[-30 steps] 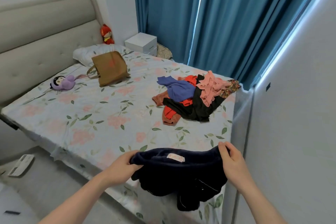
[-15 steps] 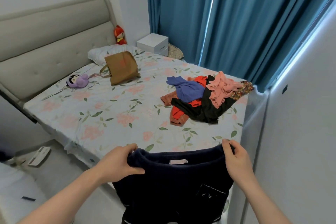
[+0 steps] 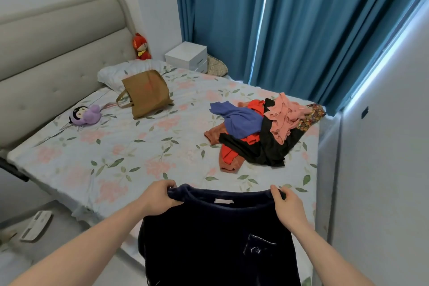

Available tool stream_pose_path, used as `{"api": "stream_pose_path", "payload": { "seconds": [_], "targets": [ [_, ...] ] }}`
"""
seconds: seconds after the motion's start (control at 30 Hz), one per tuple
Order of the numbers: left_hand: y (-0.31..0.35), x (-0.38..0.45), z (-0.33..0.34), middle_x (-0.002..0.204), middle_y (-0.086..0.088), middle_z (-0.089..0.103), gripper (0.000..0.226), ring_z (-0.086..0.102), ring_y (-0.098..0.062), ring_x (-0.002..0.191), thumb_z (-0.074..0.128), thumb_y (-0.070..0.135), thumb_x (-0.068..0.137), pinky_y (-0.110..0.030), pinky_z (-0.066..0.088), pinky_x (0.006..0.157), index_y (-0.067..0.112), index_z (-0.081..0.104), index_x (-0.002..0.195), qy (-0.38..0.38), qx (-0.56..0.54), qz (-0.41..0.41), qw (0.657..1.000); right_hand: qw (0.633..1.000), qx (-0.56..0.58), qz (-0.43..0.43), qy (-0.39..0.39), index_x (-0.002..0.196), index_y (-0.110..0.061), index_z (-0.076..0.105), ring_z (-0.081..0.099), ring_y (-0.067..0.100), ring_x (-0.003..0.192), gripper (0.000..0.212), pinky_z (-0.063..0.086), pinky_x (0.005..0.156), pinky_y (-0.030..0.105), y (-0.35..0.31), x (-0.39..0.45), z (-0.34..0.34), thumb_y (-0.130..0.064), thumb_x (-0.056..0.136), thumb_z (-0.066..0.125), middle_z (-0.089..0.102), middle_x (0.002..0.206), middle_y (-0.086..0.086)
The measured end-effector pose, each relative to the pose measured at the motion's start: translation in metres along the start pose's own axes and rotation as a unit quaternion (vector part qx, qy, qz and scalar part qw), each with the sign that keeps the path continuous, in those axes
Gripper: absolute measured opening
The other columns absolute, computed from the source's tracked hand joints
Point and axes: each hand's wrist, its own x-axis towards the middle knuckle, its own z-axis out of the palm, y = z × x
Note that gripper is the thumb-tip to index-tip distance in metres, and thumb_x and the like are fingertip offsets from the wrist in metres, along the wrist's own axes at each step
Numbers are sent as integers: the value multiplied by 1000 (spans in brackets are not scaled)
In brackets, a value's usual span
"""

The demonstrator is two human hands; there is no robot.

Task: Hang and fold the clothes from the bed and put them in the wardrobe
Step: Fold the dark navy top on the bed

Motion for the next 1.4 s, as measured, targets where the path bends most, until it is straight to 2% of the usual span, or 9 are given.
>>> {"api": "stream_pose_path", "payload": {
  "seconds": [0.17, 0.4, 0.6, 0.73, 0.97, 1.07, 1.2, 1.27, 1.4],
  "targets": [
    [-6, 106, -48, 70, 3, 59, 31, 58, -18, 71, 83, 34, 78, -25, 36, 55, 21, 56, 75, 27, 19, 8, 999, 999, -27, 21, 36, 77, -11, 53, 57, 28, 80, 40, 38, 69, 37, -44, 89, 43, -41, 103, 51, 58, 75, 2],
    [-44, 203, -36, 133, -1, 51, 59, 54, -24, 118, 72, 36, 83, -35, 46, 97, 22, 50, 136, 60, 87, -2, 994, 996, -14, 80, 21, 134, -11, 56, 56, 27, 122, 42, 41, 97, 31, -54, 170, 109, -33, 99, 62, 58, 135, 8],
    [-129, 182, 72, 128, 6, 44, 47, 49, -21, 118, 64, 39, 86, -31, 43, 101, 28, 51, 130, -119, 80, -35, 989, 971, -93, 197, -96, 142, -11, 51, 56, 12, 93, 50, 46, 81, 23, 45, 117, 171, -25, 96, 67, 58, 132, 7],
    [-192, 163, 147, 138, 5, 39, 56, 46, -19, 126, 64, 39, 88, -27, 41, 105, 27, 45, 139, -193, 73, -98, 974, 942, -117, 272, -161, 150, -16, 42, 55, 23, 127, 67, 45, 106, 32, 129, 92, 207, -30, 92, 72, 47, 149, 9],
    [-249, 148, 261, 150, -3, 26, 98, 53, -24, 118, 78, 40, 78, -33, 51, 94, 28, 17, 154, -171, 37, -207, 962, 915, -160, 340, -150, 160, -21, 18, 46, 33, 137, 105, 41, 114, 48, 261, 79, 261, -43, 79, 80, 37, 154, 12],
    [-257, 143, 294, 146, -7, 34, 99, 50, -30, 121, 76, 36, 83, -41, 50, 96, 30, 10, 156, -125, 51, -235, 962, 907, -198, 343, -145, 149, -19, 34, 52, 35, 129, 87, 47, 106, 49, 299, 71, 274, -47, 79, 78, 49, 142, 9],
    [-263, 138, 311, 107, -1, 64, 80, 63, -20, 87, 65, 20, 86, -38, 51, 79, 32, 21, 151, -80, -8, -231, 970, 910, -216, 329, -129, 104, -22, 53, 65, 31, 95, 26, 58, 83, 46, 324, 54, 278, -39, 88, 63, 66, 94, 3],
    [-262, 132, 306, 88, 6, 70, 74, 65, -13, 78, 64, 20, 86, -33, 48, 76, 34, 27, 149, -95, -54, -247, 963, 907, -211, 341, -126, 102, -23, 55, 64, 27, 87, 24, 58, 81, 44, 318, 46, 274, -40, 86, 58, 66, 90, 3],
    [-262, 120, 288, 99, 14, 72, 80, 67, -6, 86, 67, 30, 86, -29, 50, 91, 44, 25, 152, -158, -85, -247, 952, 896, -224, 357, -140, 114, -19, 55, 64, 25, 88, 34, 54, 79, 39, 309, 32, 260, -41, 88, 58, 65, 92, 1]
  ]
}}
